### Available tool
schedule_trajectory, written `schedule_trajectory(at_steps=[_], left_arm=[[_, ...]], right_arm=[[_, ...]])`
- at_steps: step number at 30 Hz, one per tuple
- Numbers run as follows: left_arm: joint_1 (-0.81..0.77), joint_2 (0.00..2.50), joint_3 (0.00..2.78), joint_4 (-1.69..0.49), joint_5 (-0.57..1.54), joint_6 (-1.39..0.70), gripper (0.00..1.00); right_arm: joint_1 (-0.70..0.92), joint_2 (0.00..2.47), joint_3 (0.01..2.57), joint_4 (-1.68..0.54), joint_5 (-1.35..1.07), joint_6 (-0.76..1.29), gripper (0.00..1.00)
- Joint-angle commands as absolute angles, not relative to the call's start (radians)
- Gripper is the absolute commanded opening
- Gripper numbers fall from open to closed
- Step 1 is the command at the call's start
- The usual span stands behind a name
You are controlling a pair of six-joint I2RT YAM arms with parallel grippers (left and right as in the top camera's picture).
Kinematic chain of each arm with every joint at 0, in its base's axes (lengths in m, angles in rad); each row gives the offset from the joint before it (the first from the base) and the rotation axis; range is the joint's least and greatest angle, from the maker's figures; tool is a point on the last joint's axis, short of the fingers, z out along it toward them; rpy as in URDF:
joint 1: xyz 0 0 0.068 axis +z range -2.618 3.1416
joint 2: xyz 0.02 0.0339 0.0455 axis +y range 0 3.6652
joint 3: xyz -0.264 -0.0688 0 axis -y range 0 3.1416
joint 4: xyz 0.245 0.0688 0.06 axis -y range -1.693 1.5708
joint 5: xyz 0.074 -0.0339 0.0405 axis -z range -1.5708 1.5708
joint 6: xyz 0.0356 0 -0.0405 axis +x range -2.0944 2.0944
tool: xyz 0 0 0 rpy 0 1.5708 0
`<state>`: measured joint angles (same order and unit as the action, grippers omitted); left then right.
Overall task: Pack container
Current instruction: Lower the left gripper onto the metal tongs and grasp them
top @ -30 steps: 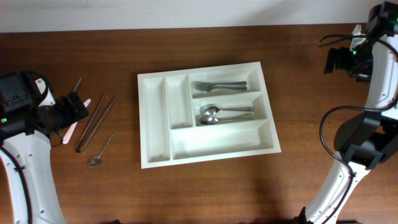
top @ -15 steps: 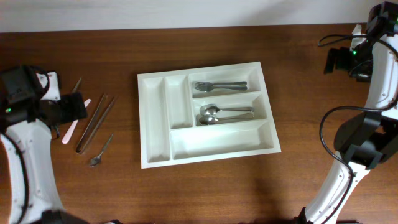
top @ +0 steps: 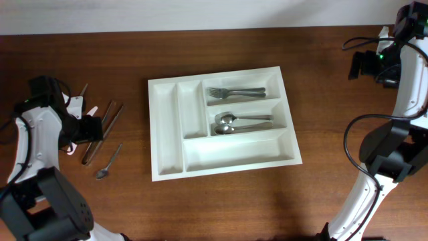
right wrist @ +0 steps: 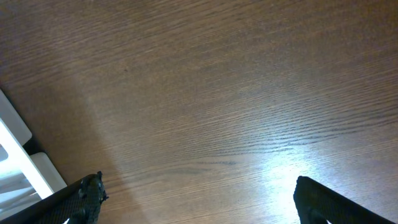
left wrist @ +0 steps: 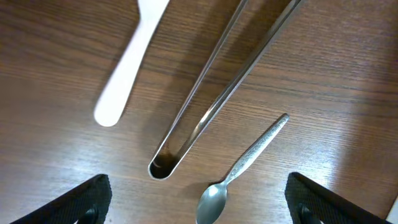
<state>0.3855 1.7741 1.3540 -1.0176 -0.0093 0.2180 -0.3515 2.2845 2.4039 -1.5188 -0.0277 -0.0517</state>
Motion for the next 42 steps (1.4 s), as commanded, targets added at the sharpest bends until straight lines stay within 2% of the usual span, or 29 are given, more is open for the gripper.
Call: schedule_trajectory(at_steps=[1, 13, 19, 22, 32, 36, 40, 42], left_arm=[[0.381, 1.816, 1.363, -1.018, 0.072, 0.287, 0.91], [0.380, 1.985, 1.363, -0.947, 0.109, 0.550, 0.90], [0.380, 2.034, 1.363, -0.904, 0.108, 0.570, 0.90], [0.381, 2.038, 1.363, -0.877, 0.099, 0.578, 0.77], [0.380, 2.038, 1.363, -0.825, 0.097, 0.577, 0.61], [0.380, 2.038, 1.362, -0.815, 0.097, 0.577, 0.47], [0.380, 2.038, 1.362, -0.810, 0.097, 0.577, 0.28], [0.380, 2.039, 1.362, -0.810, 0.097, 0.577, 0.23]], right_arm=[[-0.347, 2.283, 2.405, -1.522, -0.034, -0.044, 0.99], [-0.347, 2.283, 2.405, -1.522, -0.034, -0.044, 0.99], [-0.347, 2.283, 2.405, -1.522, -0.034, -0.044, 0.99], [-0.347, 2.283, 2.405, -1.522, -0.034, -0.044, 0.99], [-0.347, 2.283, 2.405, -1.522, -0.034, -0.044, 0.99], [-0.347, 2.283, 2.405, -1.522, -0.034, -0.044, 0.99], [-0.347, 2.283, 2.405, -1.522, -0.033, -0.044, 0.99], [-0.347, 2.283, 2.405, -1.522, -0.034, -0.044, 0.99]])
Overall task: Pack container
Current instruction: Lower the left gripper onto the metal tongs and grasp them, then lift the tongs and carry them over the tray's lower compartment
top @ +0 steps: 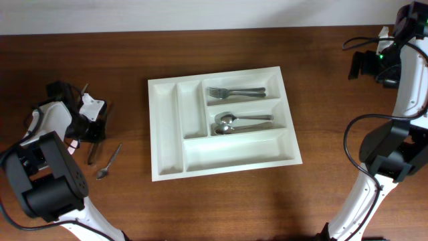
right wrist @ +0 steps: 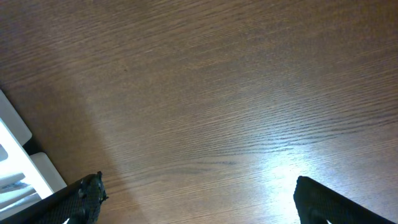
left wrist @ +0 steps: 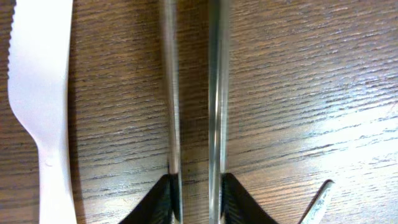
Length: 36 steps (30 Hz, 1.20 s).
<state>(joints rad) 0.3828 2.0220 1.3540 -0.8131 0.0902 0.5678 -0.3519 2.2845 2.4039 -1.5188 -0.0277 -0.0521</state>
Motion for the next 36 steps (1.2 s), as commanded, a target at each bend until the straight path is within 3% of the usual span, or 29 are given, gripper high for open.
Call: schedule_trajectory(at_steps=[1, 5, 18, 36], left_arm=[[0.380, 2.040, 1.362, -0.810, 0.097, 0.577, 0.20], [0.380, 2.042, 1.362, -0.807, 0.098, 0.577, 0.01], [0.380, 2.040, 1.409, -0.841, 0.117, 0.509, 0.02], [0.342, 2.035, 1.845, -1.157, 0.223, 0.578, 0.02]], right_arm=[[-0.347, 2.283, 2.405, -1.522, -0.034, -0.044, 0.99], [-0.347, 2.283, 2.405, -1.522, -0.034, -0.044, 0.99], [-0.347, 2.283, 2.405, -1.522, -0.034, -0.044, 0.99], [-0.347, 2.283, 2.405, -1.522, -0.034, -0.044, 0.99]])
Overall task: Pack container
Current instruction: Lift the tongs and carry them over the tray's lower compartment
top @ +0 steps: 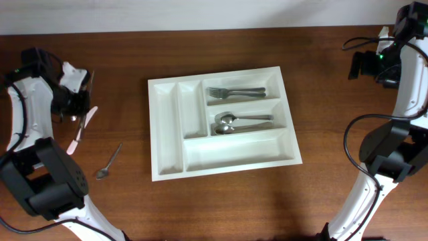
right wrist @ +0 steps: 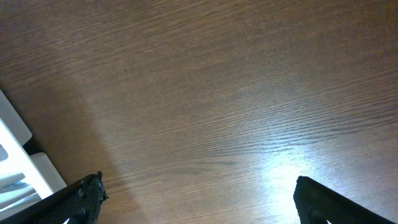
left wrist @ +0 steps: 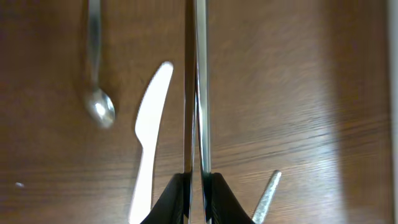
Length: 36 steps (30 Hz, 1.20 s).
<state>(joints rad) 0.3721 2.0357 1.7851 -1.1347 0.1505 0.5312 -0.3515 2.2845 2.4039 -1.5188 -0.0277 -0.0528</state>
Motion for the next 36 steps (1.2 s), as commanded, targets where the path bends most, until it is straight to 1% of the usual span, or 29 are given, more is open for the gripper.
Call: schedule_trajectory(at_steps=[1, 5, 12, 18, 22, 28, 36], left_arm=[[0.328, 2.034, 1.864, -1.170, 0.234, 0.594, 0.02], [0.235, 2.034, 1.951, -1.232, 0.267, 0.659, 0.02], [-0.023, 2.034, 2.028, -1.295, 0.261, 0.810, 0.02], [-0.250, 2.035, 2.028, -1.297, 0.116, 0.855, 0.02], [-0.365, 2.035, 2.028, -1.311, 0.110, 0.863, 0.02], [-0.504, 2.035, 2.028, -1.361, 0.117, 0.861, 0.02], [-0.627, 2.039, 2.016, -1.376, 0.200, 0.814, 0.02]], right_arm=[[-0.347, 2.283, 2.405, -1.522, -0.034, -0.044, 0.99], [-0.347, 2.283, 2.405, -1.522, -0.034, -0.044, 0.99], [-0.347, 2.283, 2.405, -1.522, -0.034, -0.044, 0.99], [-0.347, 2.283, 2.405, -1.522, -0.034, -0.044, 0.99], [-0.347, 2.283, 2.405, -1.522, -0.034, -0.044, 0.99], [-0.347, 2.283, 2.405, -1.522, -0.034, -0.044, 0.99], [-0.347, 2.283, 2.405, -1.522, -0.034, -0.044, 0.99]])
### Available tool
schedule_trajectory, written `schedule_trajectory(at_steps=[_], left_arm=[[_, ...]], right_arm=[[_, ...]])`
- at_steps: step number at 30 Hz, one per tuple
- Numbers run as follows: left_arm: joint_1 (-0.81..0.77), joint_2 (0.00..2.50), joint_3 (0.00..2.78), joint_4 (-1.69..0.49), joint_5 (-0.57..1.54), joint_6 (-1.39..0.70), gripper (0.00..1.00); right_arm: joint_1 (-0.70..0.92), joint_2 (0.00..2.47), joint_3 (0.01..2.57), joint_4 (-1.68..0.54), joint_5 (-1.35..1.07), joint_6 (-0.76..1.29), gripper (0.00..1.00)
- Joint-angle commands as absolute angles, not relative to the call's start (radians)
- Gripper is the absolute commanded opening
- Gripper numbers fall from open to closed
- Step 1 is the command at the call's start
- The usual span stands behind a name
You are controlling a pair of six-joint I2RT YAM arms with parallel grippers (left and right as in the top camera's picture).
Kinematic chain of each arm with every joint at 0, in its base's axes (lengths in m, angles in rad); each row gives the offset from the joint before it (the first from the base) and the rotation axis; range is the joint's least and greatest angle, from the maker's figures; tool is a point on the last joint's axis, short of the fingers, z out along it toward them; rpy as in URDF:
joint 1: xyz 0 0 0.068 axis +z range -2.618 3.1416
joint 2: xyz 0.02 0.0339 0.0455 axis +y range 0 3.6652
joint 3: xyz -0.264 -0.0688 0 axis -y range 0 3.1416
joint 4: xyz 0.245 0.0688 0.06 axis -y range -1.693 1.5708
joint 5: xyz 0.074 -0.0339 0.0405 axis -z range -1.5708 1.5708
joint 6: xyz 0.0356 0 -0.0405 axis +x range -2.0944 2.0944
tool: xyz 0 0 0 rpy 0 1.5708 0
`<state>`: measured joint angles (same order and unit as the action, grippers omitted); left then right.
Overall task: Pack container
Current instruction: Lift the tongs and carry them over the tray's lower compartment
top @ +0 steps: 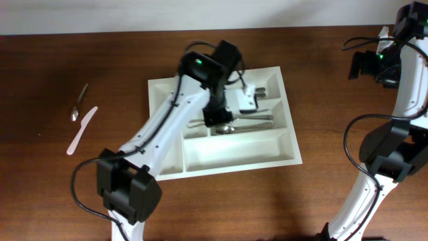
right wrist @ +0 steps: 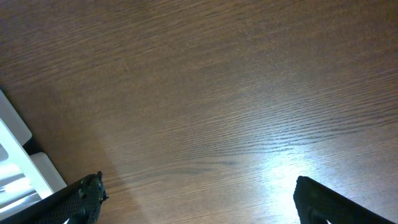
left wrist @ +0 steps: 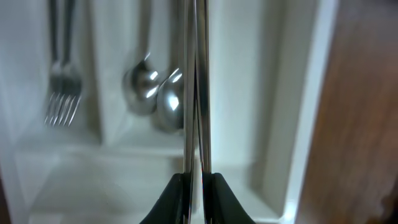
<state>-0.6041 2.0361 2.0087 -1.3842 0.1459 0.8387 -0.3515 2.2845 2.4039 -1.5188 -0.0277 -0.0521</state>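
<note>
My left gripper (left wrist: 196, 186) is shut on a pair of long steel tongs (left wrist: 196, 93), squeezed flat between its fingers. It hangs over the white cutlery tray (top: 164, 137), above the edge of the spoon compartment. Two spoons (left wrist: 152, 93) lie just left of the tongs in the left wrist view, and forks (left wrist: 62, 93) lie in the compartment beyond them. In the overhead view the left arm (top: 180, 107) reaches across the tray's middle. My right gripper (right wrist: 199, 199) is open over bare wood at the far right of the table.
A small spoon (top: 79, 104) and a white plastic knife (top: 81, 130) lie on the table at the far left. The tray's long front compartment (top: 254, 144) and the narrow left one hold nothing. A corner of the tray (right wrist: 12, 146) shows in the right wrist view.
The left gripper, still shut on the tongs, was over the table's far left by the plastic knife and is now over the tray's spoon compartment. The right arm has not moved.
The left gripper stood open above the tongs lying on the table. Then its fingers were down on either side of them. Then it held the squeezed tongs up over the far left, and now holds them over the tray. The right gripper stayed open throughout.
</note>
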Motion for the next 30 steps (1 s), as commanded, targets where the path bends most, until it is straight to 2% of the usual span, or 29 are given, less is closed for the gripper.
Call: schedule_trajectory(at_steps=[1, 15, 30], left_arm=[[-0.634, 2.040, 2.009, -1.367, 0.208, 0.799, 0.02], [-0.639, 2.078, 1.774, -1.241, 0.249, 0.791, 0.02], [-0.639, 2.128, 1.668, -1.155, 0.256, 0.810, 0.02]], right_arm=[[-0.347, 2.283, 2.405, -1.522, -0.034, -0.044, 0.99], [-0.347, 2.283, 2.405, -1.522, -0.034, -0.044, 0.99], [-0.347, 2.283, 2.405, -1.522, -0.034, -0.044, 0.99]])
